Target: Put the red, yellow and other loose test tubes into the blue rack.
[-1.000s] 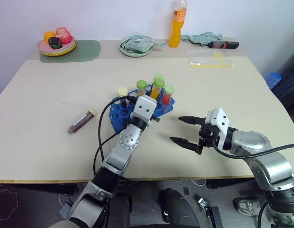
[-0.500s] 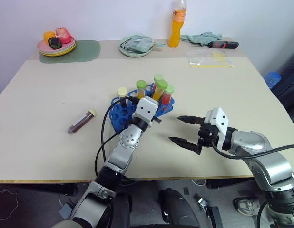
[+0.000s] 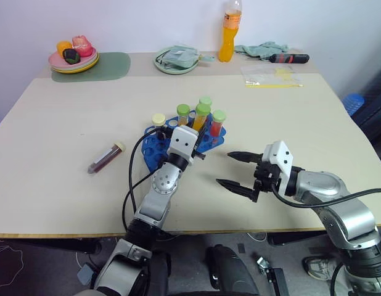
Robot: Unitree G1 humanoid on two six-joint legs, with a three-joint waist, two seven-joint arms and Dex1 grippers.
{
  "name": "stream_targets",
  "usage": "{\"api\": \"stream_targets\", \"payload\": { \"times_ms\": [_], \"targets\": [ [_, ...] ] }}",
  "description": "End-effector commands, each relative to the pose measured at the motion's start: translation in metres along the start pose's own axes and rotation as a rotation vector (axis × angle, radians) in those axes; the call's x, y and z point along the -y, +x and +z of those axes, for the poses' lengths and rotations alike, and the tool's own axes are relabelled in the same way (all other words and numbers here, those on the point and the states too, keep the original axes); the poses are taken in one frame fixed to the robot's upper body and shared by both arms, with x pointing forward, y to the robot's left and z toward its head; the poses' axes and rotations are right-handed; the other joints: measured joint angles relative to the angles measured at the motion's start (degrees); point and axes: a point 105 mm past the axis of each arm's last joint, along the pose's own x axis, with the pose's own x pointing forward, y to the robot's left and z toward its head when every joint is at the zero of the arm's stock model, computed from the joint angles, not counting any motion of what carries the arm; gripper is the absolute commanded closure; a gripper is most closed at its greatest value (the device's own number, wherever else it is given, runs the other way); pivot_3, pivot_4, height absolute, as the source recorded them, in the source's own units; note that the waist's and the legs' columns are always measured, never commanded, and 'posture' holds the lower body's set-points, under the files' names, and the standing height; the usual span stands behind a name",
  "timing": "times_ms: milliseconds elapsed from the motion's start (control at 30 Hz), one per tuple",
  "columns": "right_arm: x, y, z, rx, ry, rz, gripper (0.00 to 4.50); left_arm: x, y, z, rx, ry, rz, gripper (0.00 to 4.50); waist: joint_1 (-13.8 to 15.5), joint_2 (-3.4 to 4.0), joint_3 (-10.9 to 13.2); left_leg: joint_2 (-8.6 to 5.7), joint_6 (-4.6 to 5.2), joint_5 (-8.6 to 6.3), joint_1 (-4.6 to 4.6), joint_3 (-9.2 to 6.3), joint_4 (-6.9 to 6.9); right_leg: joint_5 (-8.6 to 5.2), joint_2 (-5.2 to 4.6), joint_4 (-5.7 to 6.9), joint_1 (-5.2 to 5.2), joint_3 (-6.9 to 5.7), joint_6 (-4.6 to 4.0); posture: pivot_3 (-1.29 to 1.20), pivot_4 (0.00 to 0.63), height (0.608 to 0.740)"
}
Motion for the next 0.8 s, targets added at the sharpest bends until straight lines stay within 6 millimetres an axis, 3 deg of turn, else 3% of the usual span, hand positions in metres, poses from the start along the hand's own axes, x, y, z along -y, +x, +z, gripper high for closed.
{"api": "stream_targets", "payload": {
  "times_ms": [33,800],
  "targets": [
    [-0.004,0.001,0.012,0.042,-0.026,0.011,0.1,0.001,-0.001,-0.004,0.003,-0.031,-0.005,3.7,-0.01,0.0,-0.01,0.0,0.0,0.0,0.01,0.0,0.0,0.0,0.0,0.0,0.0,0.0,0.0,0.0,0.15,0.74],
    [-0.008,0.006,0.015,0.06,-0.023,0.024,0.1,0.006,-0.004,-0.017,0.056,-0.067,-0.057,3.7,0.05,0.01,-0.03,0.0,0.0,0.0,0.06,-0.01,0.0,0.0,0.0,-0.01,0.07,-0.01,0.0,0.0,0.15,0.74]
  ]
}}
